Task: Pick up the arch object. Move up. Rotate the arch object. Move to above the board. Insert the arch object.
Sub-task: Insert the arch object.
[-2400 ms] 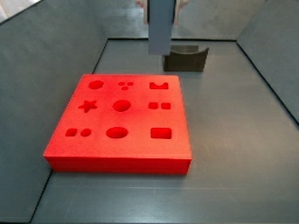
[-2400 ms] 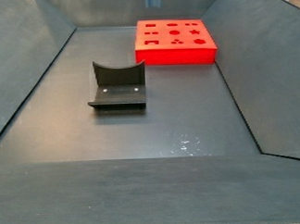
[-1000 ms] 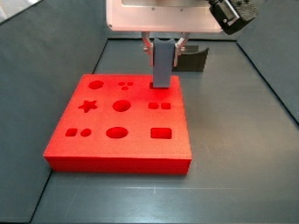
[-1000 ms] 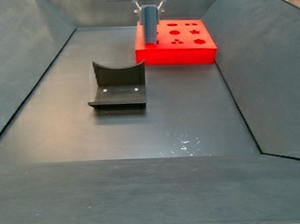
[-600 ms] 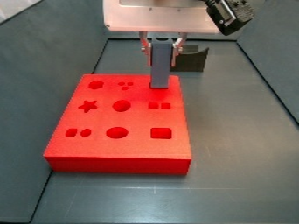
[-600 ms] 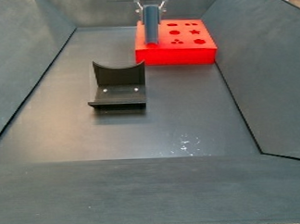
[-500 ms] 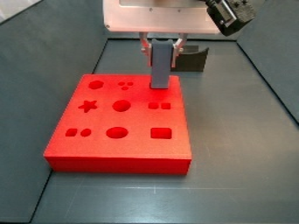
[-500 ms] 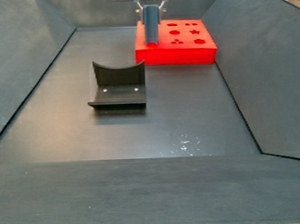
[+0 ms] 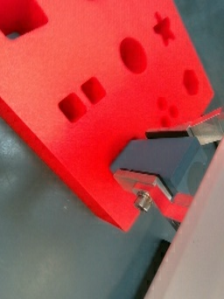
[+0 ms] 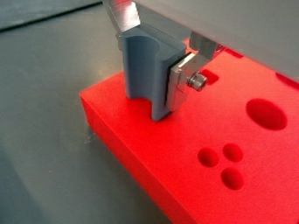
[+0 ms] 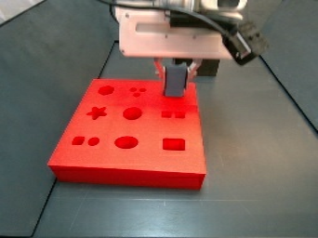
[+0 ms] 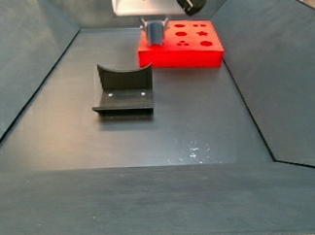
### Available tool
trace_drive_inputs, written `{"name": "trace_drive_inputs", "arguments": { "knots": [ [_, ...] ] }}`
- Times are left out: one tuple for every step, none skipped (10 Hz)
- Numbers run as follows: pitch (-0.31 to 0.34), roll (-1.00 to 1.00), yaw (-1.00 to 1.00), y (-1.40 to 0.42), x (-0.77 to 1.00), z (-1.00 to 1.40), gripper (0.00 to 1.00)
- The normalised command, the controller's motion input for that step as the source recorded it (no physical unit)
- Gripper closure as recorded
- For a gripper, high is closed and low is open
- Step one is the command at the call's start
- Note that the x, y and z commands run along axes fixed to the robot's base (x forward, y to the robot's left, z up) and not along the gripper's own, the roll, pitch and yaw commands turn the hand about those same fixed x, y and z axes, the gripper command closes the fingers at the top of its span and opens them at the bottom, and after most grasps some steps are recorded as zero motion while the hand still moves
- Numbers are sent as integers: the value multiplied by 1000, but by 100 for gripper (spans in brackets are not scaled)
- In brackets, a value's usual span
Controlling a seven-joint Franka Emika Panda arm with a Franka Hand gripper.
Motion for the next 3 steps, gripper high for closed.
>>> {"name": "trace_drive_inputs", "arguments": {
  "knots": [
    [-33,-87,0,0,0,-194,100],
    [-21,-44,0,0,0,0,100],
    [0,0,0,0,0,0,100]
  ]
}}
